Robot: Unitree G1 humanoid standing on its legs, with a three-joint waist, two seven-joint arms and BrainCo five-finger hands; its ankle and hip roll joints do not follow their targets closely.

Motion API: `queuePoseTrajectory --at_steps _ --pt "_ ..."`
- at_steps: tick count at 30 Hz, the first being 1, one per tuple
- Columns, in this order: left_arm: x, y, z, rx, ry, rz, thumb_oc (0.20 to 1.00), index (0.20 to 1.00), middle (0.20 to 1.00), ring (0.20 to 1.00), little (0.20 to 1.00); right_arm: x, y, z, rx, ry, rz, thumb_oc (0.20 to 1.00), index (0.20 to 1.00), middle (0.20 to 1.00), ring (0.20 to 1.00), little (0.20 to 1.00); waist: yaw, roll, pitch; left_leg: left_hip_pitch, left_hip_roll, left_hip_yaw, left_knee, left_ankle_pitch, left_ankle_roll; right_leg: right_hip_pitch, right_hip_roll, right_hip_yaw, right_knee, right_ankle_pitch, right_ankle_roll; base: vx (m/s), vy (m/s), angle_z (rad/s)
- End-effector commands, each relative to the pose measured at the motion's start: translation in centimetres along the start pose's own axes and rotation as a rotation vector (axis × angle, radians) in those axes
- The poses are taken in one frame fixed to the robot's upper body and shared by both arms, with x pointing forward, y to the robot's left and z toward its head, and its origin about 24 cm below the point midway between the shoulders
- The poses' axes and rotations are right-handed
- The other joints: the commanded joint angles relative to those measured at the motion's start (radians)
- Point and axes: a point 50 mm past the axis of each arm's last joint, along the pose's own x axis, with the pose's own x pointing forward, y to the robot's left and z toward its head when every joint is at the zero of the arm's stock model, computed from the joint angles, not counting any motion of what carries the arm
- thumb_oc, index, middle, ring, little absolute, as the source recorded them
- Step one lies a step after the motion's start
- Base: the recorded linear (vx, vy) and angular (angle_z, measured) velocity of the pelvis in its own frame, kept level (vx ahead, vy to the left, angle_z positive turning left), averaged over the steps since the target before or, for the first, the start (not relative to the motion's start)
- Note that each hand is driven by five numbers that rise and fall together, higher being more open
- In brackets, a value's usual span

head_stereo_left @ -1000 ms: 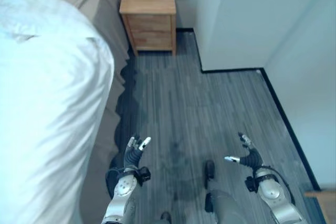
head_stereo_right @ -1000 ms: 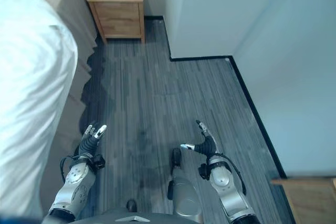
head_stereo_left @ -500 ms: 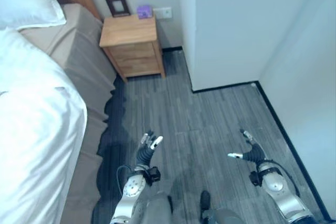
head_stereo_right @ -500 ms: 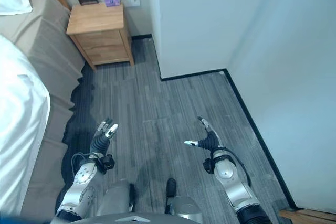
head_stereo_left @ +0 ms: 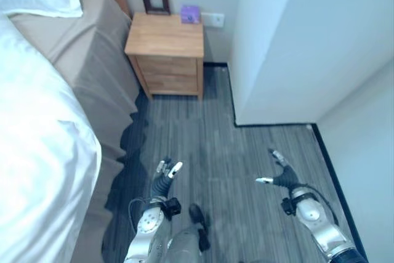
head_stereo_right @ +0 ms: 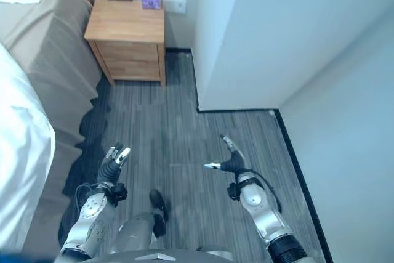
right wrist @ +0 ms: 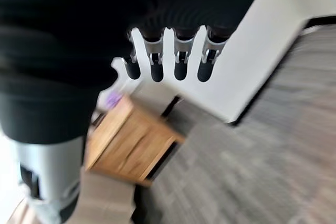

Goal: Making the bed.

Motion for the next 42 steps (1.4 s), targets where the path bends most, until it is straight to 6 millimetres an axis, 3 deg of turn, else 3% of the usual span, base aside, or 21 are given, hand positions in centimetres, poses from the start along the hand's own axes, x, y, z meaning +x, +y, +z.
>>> queuePoseTrajectory --at_steps 1,2,4,6,9,11,14,17,20,22,23,25,26,27,28,31,35,38,40,41,42 --pt "-0.6 0.1 0.5 0.028 -0.023 -0.008 1.0 1.0 1.0 1.0 1.0 0.9 -1.1 1.3 -0.027 -0.061 -0.044 1.0 1.0 1.0 1.0 1.0 0.02 -0.017 -0.028 0.072 0.017 -0.026 -0.13 0.092 -0.1 -0.179 -0.056 -0.027 0.344 0.134 0.162 0.32 0.18 0.18" --pt "-0.5 0.3 0.8 0.036 -0.033 -0.005 1.0 1.0 1.0 1.0 1.0 1.0 -1.0 1.5 -0.027 -0.069 -0.042 1.0 1.0 1.0 1.0 1.0 0.011 -0.016 -0.019 0.095 0.011 -0.035 -0.13 0.074 -0.09 -0.226 -0.068 -0.008 0.433 0.192 0.169 0.35 0.183 0.39" --pt "-0.1 0.6 1.6 0.042 -0.062 0.011 1.0 1.0 1.0 1.0 1.0 1.2 -0.8 1.8 -0.019 -0.076 -0.043 1.0 1.0 1.0 1.0 1.0 -0.001 -0.001 0.0 0.138 0.022 -0.061 -0.13 0.04 -0.085 -0.316 -0.109 -0.007 0.511 0.203 0.162 0.37 0.118 0.93" --pt "0.2 0.8 2.3 0.029 -0.082 0.017 1.0 1.0 1.0 1.0 1.0 1.1 -0.8 1.9 -0.006 -0.072 -0.053 1.0 1.0 1.0 1.0 1.0 -0.008 0.005 0.012 0.158 0.03 -0.092 -0.13 0.027 -0.098 -0.35 -0.148 -0.041 0.442 0.152 0.135 0.34 -0.026 0.97" --pt "0.6 0.5 2.7 -0.008 -0.095 0.011 1.0 1.0 1.0 1.0 1.0 0.9 -1.3 1.6 0.029 -0.057 -0.085 1.0 1.0 1.0 1.0 1.0 -0.039 0.014 0.024 0.173 0.05 -0.157 -0.13 0.031 -0.125 -0.378 -0.1 -0.042 0.223 0.07 0.076 0.31 -0.108 1.0" --pt "0.7 0.4 2.6 -0.022 -0.086 0.013 1.0 1.0 1.0 1.0 1.0 0.8 -1.5 1.2 0.034 -0.035 -0.101 1.0 1.0 1.0 1.0 1.0 -0.053 0.007 0.019 0.187 0.048 -0.202 -0.13 0.013 -0.146 -0.367 -0.082 -0.001 0.053 0.075 0.073 0.35 -0.142 1.45" --pt "0.7 0.8 2.0 -0.031 -0.067 0.038 1.0 1.0 1.0 1.0 1.0 0.9 -1.6 1.2 0.05 -0.033 -0.11 1.0 1.0 1.0 1.0 1.0 -0.073 0.008 0.009 0.204 0.046 -0.268 -0.13 -0.012 -0.167 -0.408 -0.073 0.098 -0.109 0.139 0.081 0.38 -0.15 1.18" --pt "1.0 1.2 1.5 0.0 -0.045 0.043 1.0 1.0 1.0 1.0 1.0 0.7 -1.5 0.5 0.053 -0.004 -0.097 1.0 1.0 1.0 1.0 1.0 -0.111 0.027 0.015 0.236 0.054 -0.372 -0.13 -0.041 -0.196 -0.495 -0.078 0.26 -0.146 0.182 0.108 0.4 -0.263 1.5" --pt "1.0 1.7 1.2 0.012 -0.031 0.048 1.0 1.0 1.0 1.0 1.0 0.7 -1.3 0.4 0.055 0.0 -0.087 1.0 1.0 1.0 1.0 1.0 -0.12 0.03 0.013 0.26 0.057 -0.413 -0.13 -0.051 -0.206 -0.473 -0.084 0.259 -0.142 0.199 0.108 0.24 -0.262 1.25" --pt "0.4 2.3 0.4 -0.046 -0.017 0.106 1.0 1.0 1.0 1.0 1.0 1.4 0.1 0.9 0.059 -0.016 -0.013 1.0 1.0 1.0 1.0 1.0 -0.118 0.069 -0.026 0.3 0.088 -0.417 -0.124 -0.037 -0.215 -0.428 -0.053 0.232 -0.146 0.183 0.1 0.39 -0.409 0.34" --pt "0.4 2.3 0.4 -0.047 -0.017 0.106 1.0 1.0 1.0 1.0 1.0 1.4 0.1 0.9 0.059 -0.016 -0.013 1.0 1.0 1.0 1.0 1.0 -0.118 0.07 -0.025 0.303 0.09 -0.416 -0.125 -0.037 -0.216 -0.426 -0.052 0.232 -0.146 0.182 0.1 0.23 -0.225 0.14" --pt "0.3 1.7 0.5 -0.087 -0.031 0.087 1.0 1.0 1.0 1.0 1.0 1.7 0.0 1.5 0.131 -0.042 0.007 1.0 1.0 1.0 1.0 1.0 -0.112 0.084 -0.009 0.22 0.081 -0.402 0.027 -0.007 -0.219 -0.387 -0.058 0.205 -0.146 0.162 0.08 0.01 -0.199 -0.21" --pt "0.7 0.5 0.8 -0.105 -0.035 0.048 1.0 1.0 1.0 1.0 1.0 1.5 -0.8 0.9 0.154 -0.021 -0.025 1.0 1.0 1.0 1.0 1.0 -0.142 0.091 0.012 0.16 0.128 -0.205 0.053 0.056 -0.229 -0.339 -0.1 0.117 -0.146 0.138 0.053 -0.05 -0.197 0.0" --pt "0.7 0.5 0.8 -0.105 -0.035 0.048 1.0 1.0 1.0 1.0 1.0 1.6 -0.8 0.9 0.154 -0.021 -0.025 1.0 1.0 1.0 1.0 1.0 -0.142 0.091 0.01 0.158 0.127 -0.205 0.051 0.06 -0.229 -0.342 -0.1 0.117 -0.146 0.14 0.052 0.01 -0.217 1.84" --pt "0.7 -0.2 0.9 -0.104 -0.033 0.004 1.0 1.0 1.0 1.0 1.0 1.6 -1.1 0.4 0.147 0.006 -0.033 1.0 1.0 1.0 1.0 1.0 -0.153 0.099 0.014 0.143 0.1 -0.112 0.057 0.027 -0.213 -0.313 -0.105 0.063 -0.146 0.123 0.036 0.11 -0.11 2.46" --pt "0.4 -0.2 0.7 -0.097 -0.034 0.001 1.0 1.0 1.0 1.0 1.0 1.8 -1.4 1.4 0.148 -0.034 -0.038 1.0 1.0 1.0 1.0 1.0 -0.155 0.11 0.002 0.137 0.048 -0.1 0.014 0.022 -0.189 -0.29 -0.084 0.038 -0.146 0.11 0.033 0.12 -0.075 1.23" --pt "0.0 -0.1 0.1 -0.11 -0.01 0.013 1.0 1.0 1.0 1.0 1.0 2.1 -1.0 1.8 0.12 -0.051 -0.026 1.0 1.0 1.0 1.0 1.0 -0.158 0.126 -0.007 0.188 0.045 -0.092 -0.094 0.041 -0.181 -0.284 -0.082 0.006 -0.146 0.109 0.042 0.08 0.039 -0.1" --pt "-0.1 0.0 0.1 -0.104 0.001 0.01 1.0 1.0 1.0 1.0 1.0 2.0 -0.9 1.9 0.132 -0.051 -0.029 1.0 1.0 1.0 1.0 1.0 -0.161 0.11 -0.009 0.209 0.05 -0.093 -0.129 0.053 -0.175 -0.263 -0.09 -0.027 -0.133 0.123 0.046 0.05 0.05 0.23" --pt "-0.1 -0.1 0.2 -0.096 0.0 0.0 1.0 1.0 1.0 1.0 1.0 1.9 -0.7 1.9 0.136 -0.051 -0.026 1.0 1.0 1.0 1.0 1.0 -0.161 0.102 -0.003 0.216 0.043 -0.11 -0.13 0.034 -0.159 -0.315 -0.102 -0.022 -0.01 0.102 0.052 -0.02 0.087 0.39" --pt "0.2 -0.2 0.4 -0.066 -0.004 -0.011 1.0 1.0 1.0 1.0 1.0 2.0 -0.5 2.0 0.133 -0.055 -0.021 1.0 1.0 1.0 1.0 1.0 -0.17 0.098 0.014 0.213 0.045 -0.132 -0.13 0.025 -0.15 -0.367 -0.095 0.029 0.086 0.081 0.072 -0.03 0.072 0.18" --pt "0.2 -0.2 0.4 -0.066 -0.005 -0.011 1.0 1.0 1.0 1.0 1.0 2.0 -0.5 2.0 0.133 -0.055 -0.021 1.0 1.0 1.0 1.0 1.0 -0.17 0.097 0.014 0.212 0.044 -0.132 -0.13 0.025 -0.15 -0.369 -0.096 0.03 0.089 0.079 0.072 -0.03 0.062 0.34"
